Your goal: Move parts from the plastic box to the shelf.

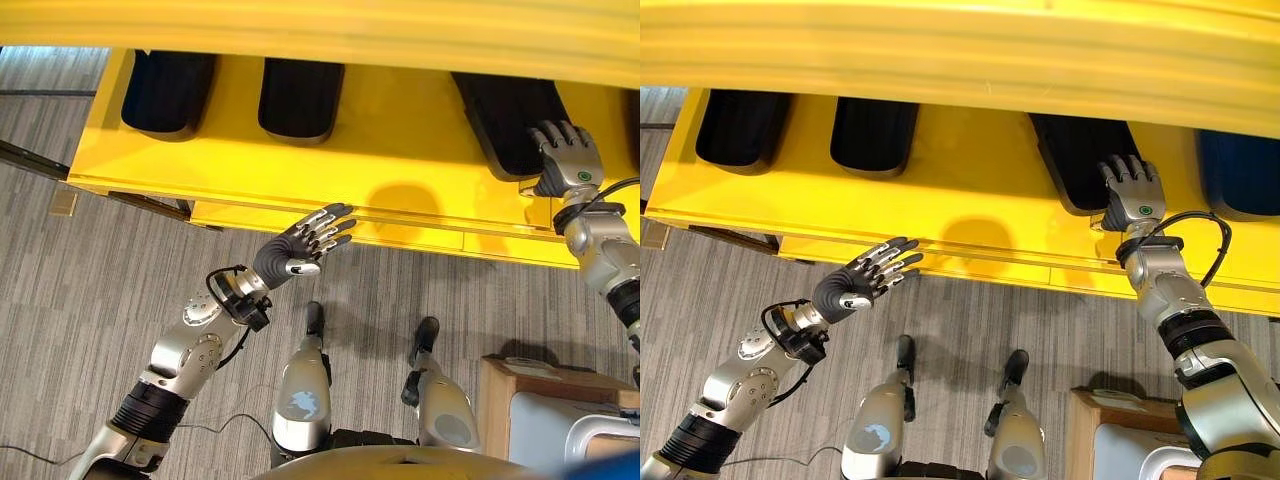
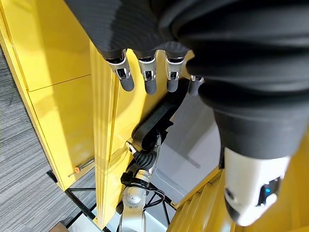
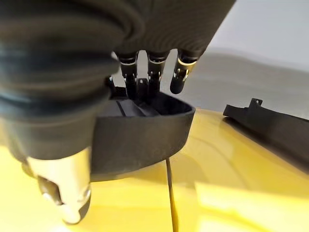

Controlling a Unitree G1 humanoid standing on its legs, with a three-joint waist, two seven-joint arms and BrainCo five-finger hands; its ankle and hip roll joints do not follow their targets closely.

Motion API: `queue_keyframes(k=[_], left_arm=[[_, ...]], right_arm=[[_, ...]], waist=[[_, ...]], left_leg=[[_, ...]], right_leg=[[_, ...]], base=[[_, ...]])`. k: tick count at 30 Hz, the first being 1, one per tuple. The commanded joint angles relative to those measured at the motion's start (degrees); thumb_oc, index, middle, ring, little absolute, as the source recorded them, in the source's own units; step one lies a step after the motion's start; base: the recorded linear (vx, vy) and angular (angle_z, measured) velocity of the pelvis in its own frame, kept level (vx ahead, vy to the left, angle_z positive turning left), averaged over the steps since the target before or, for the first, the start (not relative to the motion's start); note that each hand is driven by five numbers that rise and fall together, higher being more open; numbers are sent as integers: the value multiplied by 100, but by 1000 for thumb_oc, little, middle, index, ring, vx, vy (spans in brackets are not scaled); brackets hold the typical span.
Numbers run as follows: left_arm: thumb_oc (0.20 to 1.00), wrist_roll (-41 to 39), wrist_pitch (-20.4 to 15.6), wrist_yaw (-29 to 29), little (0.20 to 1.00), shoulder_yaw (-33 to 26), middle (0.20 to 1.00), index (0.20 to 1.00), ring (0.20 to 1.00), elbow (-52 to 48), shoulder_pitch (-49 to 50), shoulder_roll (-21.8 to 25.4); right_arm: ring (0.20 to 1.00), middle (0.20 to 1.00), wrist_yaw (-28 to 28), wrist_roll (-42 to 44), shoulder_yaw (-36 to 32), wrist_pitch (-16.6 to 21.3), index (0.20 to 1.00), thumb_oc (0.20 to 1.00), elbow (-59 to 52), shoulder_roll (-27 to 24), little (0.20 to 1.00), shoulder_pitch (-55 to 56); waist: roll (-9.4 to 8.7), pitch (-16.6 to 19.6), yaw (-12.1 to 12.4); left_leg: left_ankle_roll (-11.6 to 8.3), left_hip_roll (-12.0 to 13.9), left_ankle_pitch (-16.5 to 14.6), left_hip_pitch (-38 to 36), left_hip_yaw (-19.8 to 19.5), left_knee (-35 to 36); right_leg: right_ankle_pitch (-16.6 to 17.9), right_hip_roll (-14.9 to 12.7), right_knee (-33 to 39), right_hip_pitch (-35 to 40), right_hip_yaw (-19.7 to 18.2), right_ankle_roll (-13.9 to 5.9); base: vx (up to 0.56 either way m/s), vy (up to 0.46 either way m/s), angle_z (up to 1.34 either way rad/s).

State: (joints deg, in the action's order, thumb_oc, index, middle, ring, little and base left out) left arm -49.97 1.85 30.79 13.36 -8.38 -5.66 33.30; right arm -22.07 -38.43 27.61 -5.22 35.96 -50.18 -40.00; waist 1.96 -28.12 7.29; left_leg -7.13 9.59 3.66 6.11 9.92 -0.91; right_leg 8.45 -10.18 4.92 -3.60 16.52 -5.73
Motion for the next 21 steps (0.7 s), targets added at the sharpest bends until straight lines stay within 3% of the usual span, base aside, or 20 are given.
queue_keyframes(k=[1, 8, 9, 10, 15, 21], left_arm=[[1000, 71, -240, 38, 1000, 58, 1000, 1000, 1000, -497, 108, 84], [1000, 84, -232, -12, 1000, 63, 1000, 1000, 1000, -481, 111, 90], [1000, 111, -218, -38, 1000, 62, 1000, 1000, 1000, -481, 109, 96], [1000, 105, -211, -53, 1000, 70, 1000, 1000, 1000, -471, 98, 110], [1000, 38, -235, -78, 1000, 83, 1000, 1000, 1000, -475, 94, 183], [1000, -20, -325, -93, 1000, 91, 1000, 1000, 1000, -468, 96, 202]], right_arm=[[1000, 1000, 16, 1, 348, -15, 1000, 1000, 178, -237, 1000, -747], [1000, 1000, 111, -248, 576, 200, 1000, 1000, 276, -291, 1000, -867], [438, 438, 112, -303, 601, 258, 438, 438, 295, -297, 438, -899], [200, 200, 114, -331, 652, 304, 200, 200, 301, -309, 200, -951], [200, 200, -165, -380, 932, 598, 200, 200, 215, -354, 200, -1132], [200, 200, -503, -457, 946, 624, 200, 200, 154, -326, 200, -1040]], waist=[[53, 88, 110], [83, 38, 139], [84, 31, 149], [81, 21, 159], [93, -33, 210], [160, -85, 199]], left_leg=[[425, -426, -172, 431, -132, -398], [438, -435, -175, 477, -141, -482], [441, -435, -178, 489, -145, -495], [443, -437, -180, 512, -155, -512], [455, -447, -180, 636, -230, -602], [470, -460, -186, 685, -248, -662]], right_leg=[[-1094, -18, -1469, -211, -146, -178], [-1153, -25, -1602, -250, -120, -154], [-1161, -28, -1617, -257, -118, -156], [-1164, -29, -1632, -271, -118, -155], [-1210, -31, -1745, -354, -118, -140], [-1260, -62, -1868, -421, -102, -123]], base=[[0, 0, 0], [16, -2, 2], [0, 0, 0], [0, 0, 0], [0, 0, 0], [0, 2, -1]])
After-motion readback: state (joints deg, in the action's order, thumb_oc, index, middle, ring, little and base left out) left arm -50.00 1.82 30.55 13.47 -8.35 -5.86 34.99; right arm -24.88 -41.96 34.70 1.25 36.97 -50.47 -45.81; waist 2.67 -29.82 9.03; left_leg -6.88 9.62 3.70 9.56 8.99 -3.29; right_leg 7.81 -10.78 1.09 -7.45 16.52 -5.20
